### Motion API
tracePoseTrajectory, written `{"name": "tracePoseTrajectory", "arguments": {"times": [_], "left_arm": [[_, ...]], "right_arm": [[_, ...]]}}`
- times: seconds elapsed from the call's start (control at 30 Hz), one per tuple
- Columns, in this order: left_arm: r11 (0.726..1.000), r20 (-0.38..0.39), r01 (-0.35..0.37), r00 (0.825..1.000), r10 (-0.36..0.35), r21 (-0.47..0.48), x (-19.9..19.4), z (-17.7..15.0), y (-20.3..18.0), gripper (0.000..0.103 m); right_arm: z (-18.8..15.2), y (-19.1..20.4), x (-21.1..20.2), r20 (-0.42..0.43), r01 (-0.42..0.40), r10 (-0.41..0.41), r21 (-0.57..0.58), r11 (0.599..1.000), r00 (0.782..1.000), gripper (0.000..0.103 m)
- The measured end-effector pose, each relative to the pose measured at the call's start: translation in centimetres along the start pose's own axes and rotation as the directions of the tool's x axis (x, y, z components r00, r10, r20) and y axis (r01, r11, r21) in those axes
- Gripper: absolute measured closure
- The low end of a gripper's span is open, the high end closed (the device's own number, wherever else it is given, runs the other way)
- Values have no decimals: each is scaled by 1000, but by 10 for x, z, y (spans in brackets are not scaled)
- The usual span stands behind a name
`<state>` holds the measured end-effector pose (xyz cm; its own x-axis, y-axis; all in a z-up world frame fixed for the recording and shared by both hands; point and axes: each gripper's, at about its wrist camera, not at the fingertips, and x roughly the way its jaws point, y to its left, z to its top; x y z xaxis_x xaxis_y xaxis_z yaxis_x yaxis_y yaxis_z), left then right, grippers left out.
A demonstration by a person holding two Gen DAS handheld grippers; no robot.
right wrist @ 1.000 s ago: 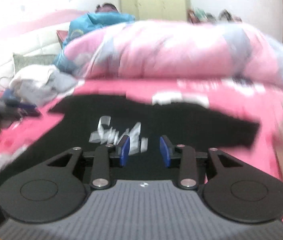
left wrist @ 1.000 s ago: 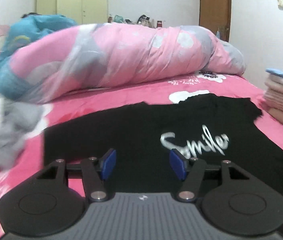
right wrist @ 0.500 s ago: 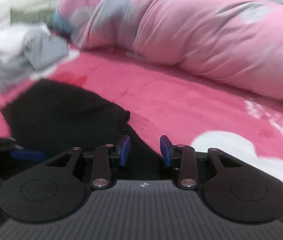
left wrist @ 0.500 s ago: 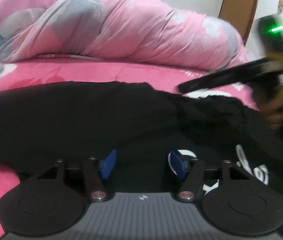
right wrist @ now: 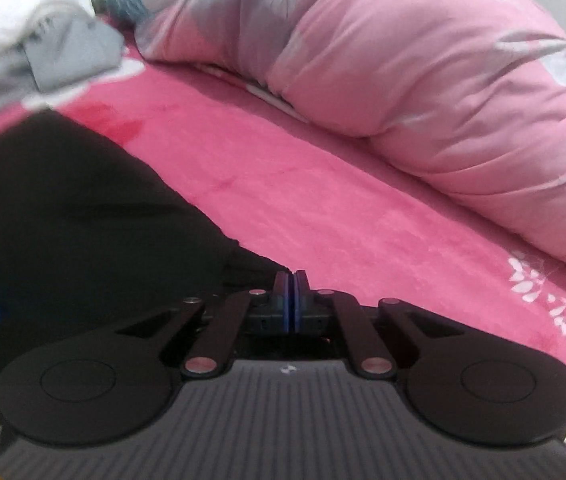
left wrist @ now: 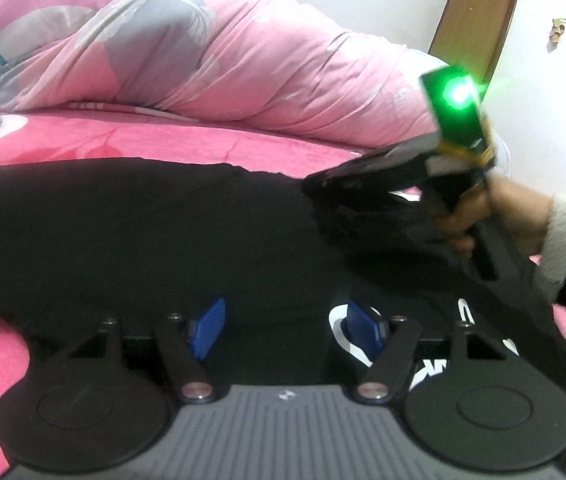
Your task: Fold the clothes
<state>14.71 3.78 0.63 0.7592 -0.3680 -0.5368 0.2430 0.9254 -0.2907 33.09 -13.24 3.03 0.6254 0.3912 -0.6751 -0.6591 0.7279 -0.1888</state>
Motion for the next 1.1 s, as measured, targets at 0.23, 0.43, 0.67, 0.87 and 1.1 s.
{"name": "tracePoseTrajectory", "arguments": {"times": [0.23, 0.43, 0.67, 0.87, 1.1], "left_arm": [[1000, 0, 3, 1000, -3, -3, -1, 1, 0, 34], [1000, -3, 9, 1000, -9, -9, -1, 2, 1, 34], [1000, -4, 10, 1000, -10, -11, -1, 2, 1, 34], [1000, -4, 13, 1000, -13, -15, -2, 2, 0, 34], [1000, -5, 16, 1000, -16, -15, -3, 2, 1, 34]], "right_arm": [[9, -17, -2, 43, 101, -108, 132, 986, 993, 89], [26, -22, -19, 47, -151, 143, 246, 957, 989, 64], [32, 9, 14, -77, -167, 173, 81, 983, 982, 74], [36, 20, 21, -39, -134, 134, 7, 991, 990, 95], [36, 2, 27, 31, -111, 107, 150, 982, 994, 70]]}}
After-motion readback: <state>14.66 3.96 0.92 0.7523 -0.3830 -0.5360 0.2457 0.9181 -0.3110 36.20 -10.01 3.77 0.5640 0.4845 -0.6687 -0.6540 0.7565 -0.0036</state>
